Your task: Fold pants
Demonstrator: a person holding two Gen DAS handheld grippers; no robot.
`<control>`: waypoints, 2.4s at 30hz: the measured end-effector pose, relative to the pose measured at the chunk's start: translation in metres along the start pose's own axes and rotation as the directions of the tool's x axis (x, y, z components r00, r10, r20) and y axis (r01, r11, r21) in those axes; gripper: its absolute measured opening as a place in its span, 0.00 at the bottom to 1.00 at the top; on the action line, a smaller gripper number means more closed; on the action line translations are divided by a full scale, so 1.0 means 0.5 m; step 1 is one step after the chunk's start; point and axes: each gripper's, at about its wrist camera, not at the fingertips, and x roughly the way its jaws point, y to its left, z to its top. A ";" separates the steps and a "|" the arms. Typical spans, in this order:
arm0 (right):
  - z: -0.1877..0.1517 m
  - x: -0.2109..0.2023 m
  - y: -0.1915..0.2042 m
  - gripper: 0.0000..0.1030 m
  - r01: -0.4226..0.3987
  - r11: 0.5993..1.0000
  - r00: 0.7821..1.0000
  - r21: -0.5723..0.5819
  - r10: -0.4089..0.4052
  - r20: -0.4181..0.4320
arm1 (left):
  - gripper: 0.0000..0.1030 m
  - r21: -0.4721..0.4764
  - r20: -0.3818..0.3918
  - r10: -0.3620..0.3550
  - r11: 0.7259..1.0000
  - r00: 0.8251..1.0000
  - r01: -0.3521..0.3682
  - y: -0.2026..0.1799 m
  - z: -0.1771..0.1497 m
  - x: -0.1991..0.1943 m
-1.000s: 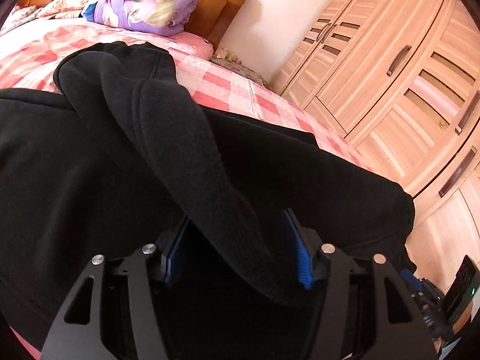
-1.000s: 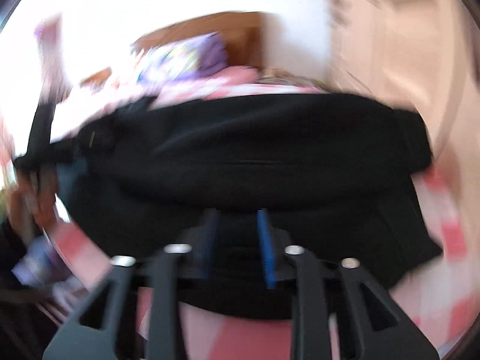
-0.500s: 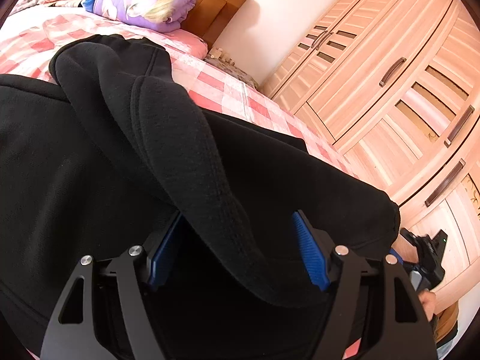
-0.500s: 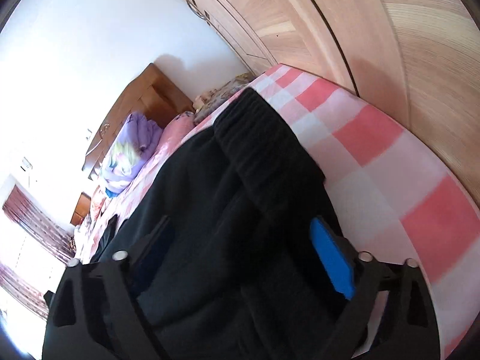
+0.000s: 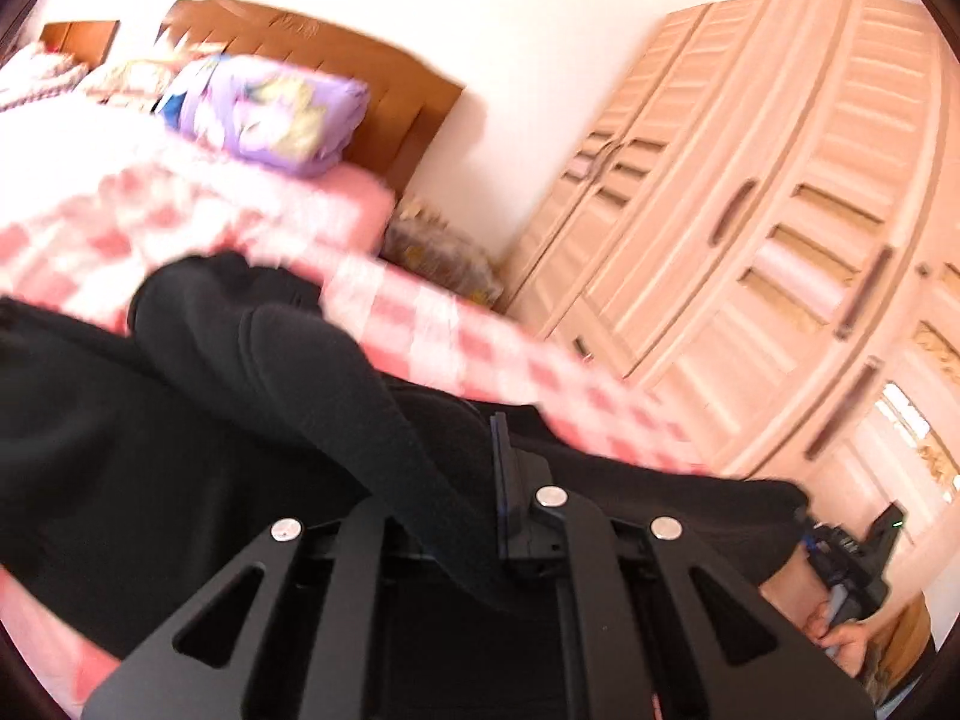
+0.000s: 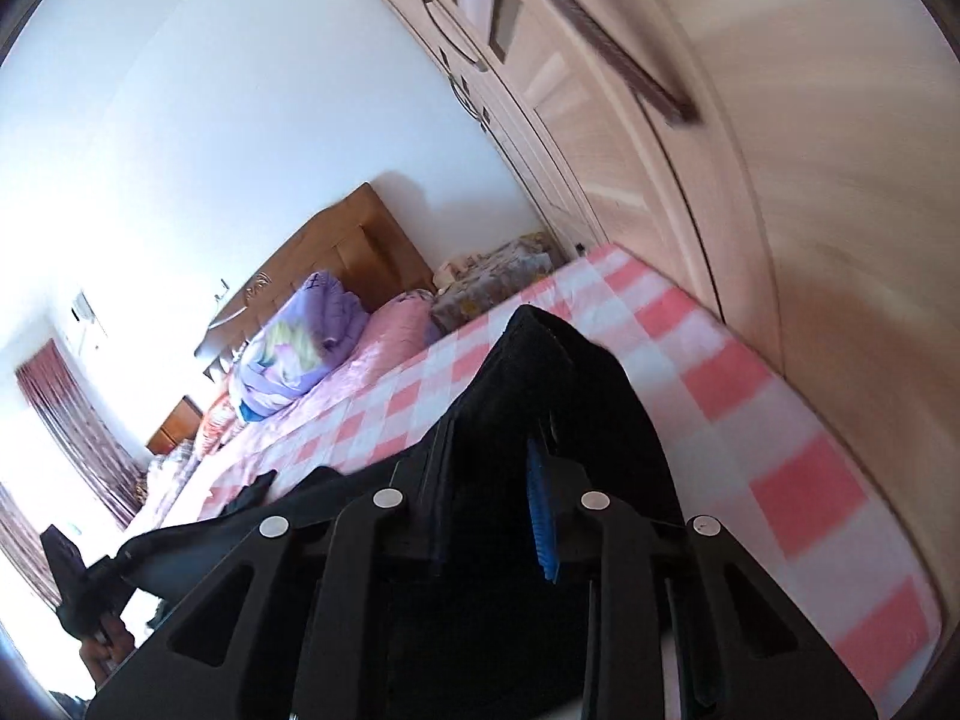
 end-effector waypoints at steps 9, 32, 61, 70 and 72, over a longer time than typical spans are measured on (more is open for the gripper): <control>-0.145 -0.018 -0.104 0.26 0.030 0.989 0.991 0.144 -0.011 -0.136 | 0.08 0.144 -0.211 0.225 0.970 0.951 -0.197 0.038 -0.172 0.068; -0.150 -0.035 -0.098 0.26 0.066 0.986 0.988 0.153 -0.043 -0.151 | 0.12 0.147 -0.206 0.238 0.966 0.949 -0.210 0.070 -0.200 0.060; -0.295 0.091 0.279 0.81 0.062 0.820 0.907 -0.570 -0.284 -0.310 | 0.97 0.211 -0.125 0.336 0.928 0.933 -0.306 0.082 -0.189 0.003; -0.285 0.062 0.274 0.82 0.031 0.824 0.921 -0.566 -0.243 -0.303 | 0.98 0.005 -0.055 0.408 0.913 0.912 -0.408 0.198 0.012 -0.054; -0.277 0.079 0.305 0.83 0.018 0.818 0.937 -0.575 -0.215 -0.277 | 0.98 0.085 -0.099 0.447 0.894 0.889 -0.440 0.176 0.082 0.008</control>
